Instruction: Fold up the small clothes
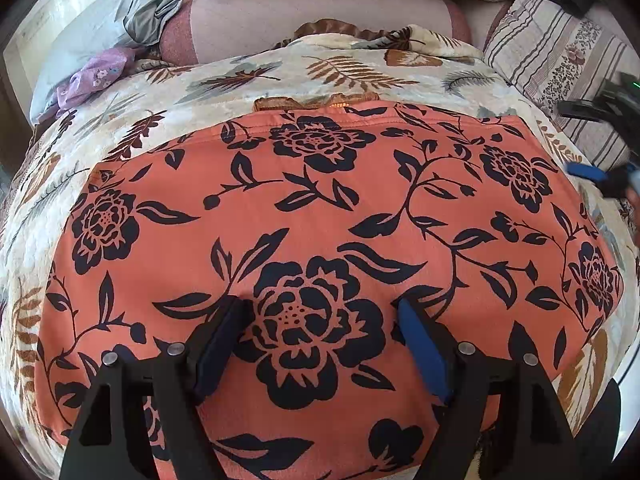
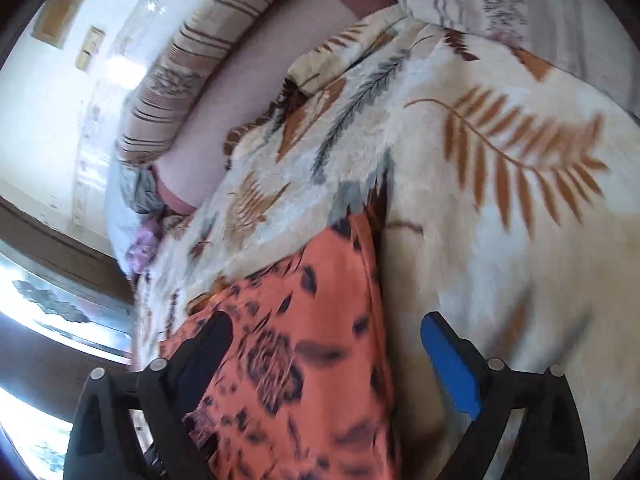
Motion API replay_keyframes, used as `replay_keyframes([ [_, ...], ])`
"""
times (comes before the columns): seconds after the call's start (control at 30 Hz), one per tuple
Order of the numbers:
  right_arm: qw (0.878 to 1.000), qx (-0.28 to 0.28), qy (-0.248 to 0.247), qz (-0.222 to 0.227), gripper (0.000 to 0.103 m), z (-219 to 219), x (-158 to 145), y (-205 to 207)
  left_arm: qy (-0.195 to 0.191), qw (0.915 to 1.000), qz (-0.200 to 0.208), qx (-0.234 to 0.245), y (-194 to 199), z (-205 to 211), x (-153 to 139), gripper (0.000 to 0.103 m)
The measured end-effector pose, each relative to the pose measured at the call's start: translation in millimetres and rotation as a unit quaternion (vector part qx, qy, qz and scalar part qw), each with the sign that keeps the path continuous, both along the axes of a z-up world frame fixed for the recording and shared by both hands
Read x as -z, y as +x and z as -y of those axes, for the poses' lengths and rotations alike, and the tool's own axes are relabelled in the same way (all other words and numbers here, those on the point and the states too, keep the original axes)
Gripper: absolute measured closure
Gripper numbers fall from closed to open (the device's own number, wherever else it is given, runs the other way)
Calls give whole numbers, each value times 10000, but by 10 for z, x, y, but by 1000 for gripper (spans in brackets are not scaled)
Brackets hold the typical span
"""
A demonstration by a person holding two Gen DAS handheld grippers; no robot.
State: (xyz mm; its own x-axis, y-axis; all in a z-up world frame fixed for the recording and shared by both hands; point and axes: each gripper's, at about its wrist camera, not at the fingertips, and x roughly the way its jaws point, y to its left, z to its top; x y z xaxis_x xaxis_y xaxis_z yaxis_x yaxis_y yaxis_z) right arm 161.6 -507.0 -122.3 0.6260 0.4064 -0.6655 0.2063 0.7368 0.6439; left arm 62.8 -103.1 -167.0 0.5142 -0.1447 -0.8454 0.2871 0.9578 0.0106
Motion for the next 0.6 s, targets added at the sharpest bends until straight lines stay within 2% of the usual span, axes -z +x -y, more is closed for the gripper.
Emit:
replay_keyframes([
  [0.03, 9998, -71, 59, -151, 16, -8, 77, 153, -3, 10000, -2, -1, 2, 1, 0, 23],
  [0.1, 9982, -245, 105, -544, 40, -76, 249, 415, -6, 10000, 2, 4, 3, 2, 0, 23],
  [0.13, 9974, -338, 18, -641, 63, -130, 280, 473, -5, 10000, 6, 14, 3, 0, 2, 23],
  [0.17, 9959, -555, -188, -693, 79, -231, 252, 522, -15, 10000, -1, 24, 3, -4, 2, 23],
  [0.2, 9943, -706, -399, -699, 84, -306, 204, 529, -25, 10000, -2, 34, 3, -7, 1, 23],
  [0.27, 9917, -735, -916, -520, 88, -391, 53, 493, -34, 10000, 29, 61, 1, -11, 7, 22],
  [0.3, 9910, -560, -1110, -505, 89, -355, 46, 482, -32, 10000, 52, 63, -4, -7, 12, 22],
  [0.33, 9881, -451, -1302, -684, 89, -315, 130, 510, -9, 9999, 78, 66, -10, 1, 19, 21],
  [0.37, 9866, -445, -1294, -889, 90, -306, 252, 549, 28, 9999, 94, 71, -12, 11, 22, 21],
  [0.4, 9869, -414, -1287, -876, 90, -313, 268, 544, 30, 9999, 77, 67, -10, 10, 21, 21],
  [0.5, 9902, -359, -1328, -255, 89, -355, -14, 425, -52, 10000, 31, 60, 5, -14, 19, 20],
  [0.53, 9881, -286, -1479, -314, 81, -315, 17, 466, -23, 10000, 57, 38, 8, 0, 29, 19],
  [0.57, 9863, -207, -1474, -717, 63, -254, 165, 514, 10, 10000, 60, 36, 13, 18, 30, 19],
  [0.6, 9881, -187, -1114, -1040, 63, -169, 308, 541, 15, 10000, 17, 51, 26, 20, 15, 19],
])
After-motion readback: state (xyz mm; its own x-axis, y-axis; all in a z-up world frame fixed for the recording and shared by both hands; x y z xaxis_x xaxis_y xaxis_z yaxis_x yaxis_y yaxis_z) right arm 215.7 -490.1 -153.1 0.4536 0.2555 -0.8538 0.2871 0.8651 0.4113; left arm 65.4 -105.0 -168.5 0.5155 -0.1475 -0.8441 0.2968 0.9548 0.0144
